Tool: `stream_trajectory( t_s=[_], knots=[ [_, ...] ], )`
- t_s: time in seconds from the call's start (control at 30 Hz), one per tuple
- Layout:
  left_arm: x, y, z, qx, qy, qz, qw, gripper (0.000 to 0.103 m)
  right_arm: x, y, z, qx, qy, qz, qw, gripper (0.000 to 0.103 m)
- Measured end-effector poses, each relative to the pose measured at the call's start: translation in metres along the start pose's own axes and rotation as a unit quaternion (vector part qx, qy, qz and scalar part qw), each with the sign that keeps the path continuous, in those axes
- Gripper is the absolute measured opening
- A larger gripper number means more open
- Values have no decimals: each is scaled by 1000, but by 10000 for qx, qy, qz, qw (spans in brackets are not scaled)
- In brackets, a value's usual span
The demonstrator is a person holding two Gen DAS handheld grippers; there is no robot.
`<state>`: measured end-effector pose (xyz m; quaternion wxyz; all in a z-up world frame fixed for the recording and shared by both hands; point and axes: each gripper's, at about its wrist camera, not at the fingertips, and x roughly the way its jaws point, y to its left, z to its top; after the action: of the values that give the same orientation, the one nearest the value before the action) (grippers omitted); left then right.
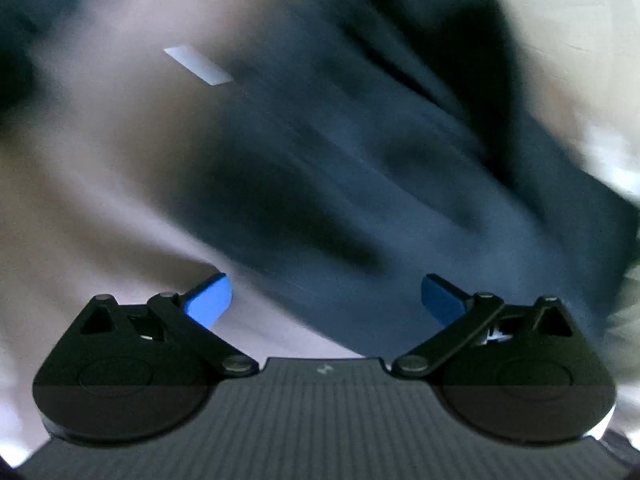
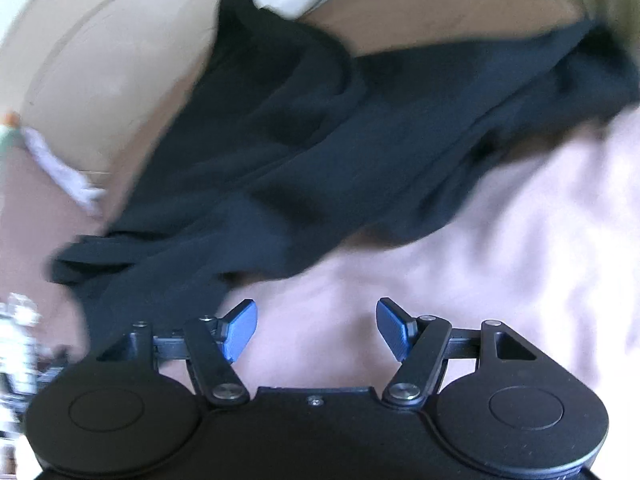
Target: Fold clothes
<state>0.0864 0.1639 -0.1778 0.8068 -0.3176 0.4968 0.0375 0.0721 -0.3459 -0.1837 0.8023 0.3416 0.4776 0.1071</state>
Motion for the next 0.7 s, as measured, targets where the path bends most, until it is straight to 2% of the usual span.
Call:
stream_trajectory(
  t_s=[0.03, 0.1, 0.17, 0.23, 0.33, 0.4, 0.43, 0.47, 0.5, 0.53, 0.6, 0.67, 0.7],
  knots=[
    [4, -6, -4, 120, 16, -218, 9997, 103, 6, 1, -1, 101, 150, 274, 9995, 71],
    [6, -20, -7, 627, -277, 58, 9976, 103, 14, 11, 5, 39, 215, 223, 9995, 71],
    [11, -20, -6, 660, -451, 215, 9966, 103, 18, 22, 15, -105, 108, 42, 9999, 71],
    [16, -17, -3, 566, -565, 248, 9965, 103, 24, 35, 23, -234, 164, 64, 9996, 72],
    [16, -16, 4, 303, -573, 79, 9979, 103, 47, 59, 27, -470, 601, -8, 9971, 83],
    [18, -11, 8, 115, -518, -192, 9984, 102, 66, 58, 27, -14, 891, -156, 9959, 83],
    [17, -8, 10, 56, -472, -440, 9979, 96, 76, 55, 27, 270, 1025, -231, 9941, 83],
    [17, -5, 11, -16, -398, -770, 9962, 80, 88, 49, 27, 647, 1194, -211, 9905, 83],
    [16, -2, 13, -141, -276, -1175, 9926, 75, 93, 47, 28, 747, 1180, -184, 9900, 83],
    [16, -1, 15, -234, -218, -1324, 9907, 75, 94, 49, 29, 669, 1057, -181, 9920, 83],
    [14, -4, 13, -206, -317, -1068, 9936, 75, 97, 54, 32, 515, 810, -174, 9952, 83],
    [13, -6, 12, -177, -416, -810, 9957, 75, 95, 64, 40, 99, 155, -387, 9991, 82],
    [12, -7, 11, -163, -465, -681, 9965, 70, 95, 67, 45, -32, -159, -518, 9985, 82]
  ],
)
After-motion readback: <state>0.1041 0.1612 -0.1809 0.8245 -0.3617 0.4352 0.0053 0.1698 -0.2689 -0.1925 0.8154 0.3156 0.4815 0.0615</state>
